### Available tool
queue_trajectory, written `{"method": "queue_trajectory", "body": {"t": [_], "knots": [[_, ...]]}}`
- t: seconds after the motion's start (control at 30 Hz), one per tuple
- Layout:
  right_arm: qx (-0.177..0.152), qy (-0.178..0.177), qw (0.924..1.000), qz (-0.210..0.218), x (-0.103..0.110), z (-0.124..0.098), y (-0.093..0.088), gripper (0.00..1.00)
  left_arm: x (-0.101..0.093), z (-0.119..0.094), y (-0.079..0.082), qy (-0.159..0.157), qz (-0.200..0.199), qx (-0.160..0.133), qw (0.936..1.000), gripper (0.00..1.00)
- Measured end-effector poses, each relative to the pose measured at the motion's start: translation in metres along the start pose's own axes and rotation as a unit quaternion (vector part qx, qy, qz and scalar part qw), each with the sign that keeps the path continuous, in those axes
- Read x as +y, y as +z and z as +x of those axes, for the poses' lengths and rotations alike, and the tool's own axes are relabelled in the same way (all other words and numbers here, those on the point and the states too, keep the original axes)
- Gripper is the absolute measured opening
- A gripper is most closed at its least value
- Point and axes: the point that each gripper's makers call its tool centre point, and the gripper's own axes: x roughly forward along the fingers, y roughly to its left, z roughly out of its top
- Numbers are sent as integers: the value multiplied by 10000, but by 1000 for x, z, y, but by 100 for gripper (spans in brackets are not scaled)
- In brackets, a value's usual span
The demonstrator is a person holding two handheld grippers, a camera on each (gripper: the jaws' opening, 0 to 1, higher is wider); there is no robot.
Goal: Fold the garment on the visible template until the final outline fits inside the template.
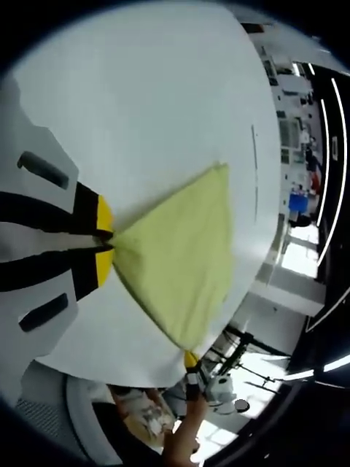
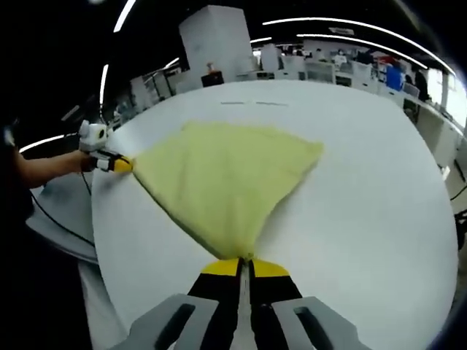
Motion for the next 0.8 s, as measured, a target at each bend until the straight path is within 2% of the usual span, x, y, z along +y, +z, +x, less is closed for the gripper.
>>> {"method": "queue_trajectory", "body": {"t": [0.2,0.23,0.4,0.57,0.8], "knots": [[-245,-41,9992,301,5,-1,14,21,-4,-2,1,109,3,18,9999,12],[-266,-32,9987,443,7,-2,16,25,-4,-3,1,137,-8,11,9999,15],[-399,91,9973,606,21,-6,32,42,-6,-7,10,264,-215,-62,9994,31],[-645,135,9963,551,36,-13,53,57,-7,-12,22,361,-440,-284,9980,48],[-886,165,9943,563,55,-24,75,72,-16,-21,33,371,-258,-213,9988,63]]}}
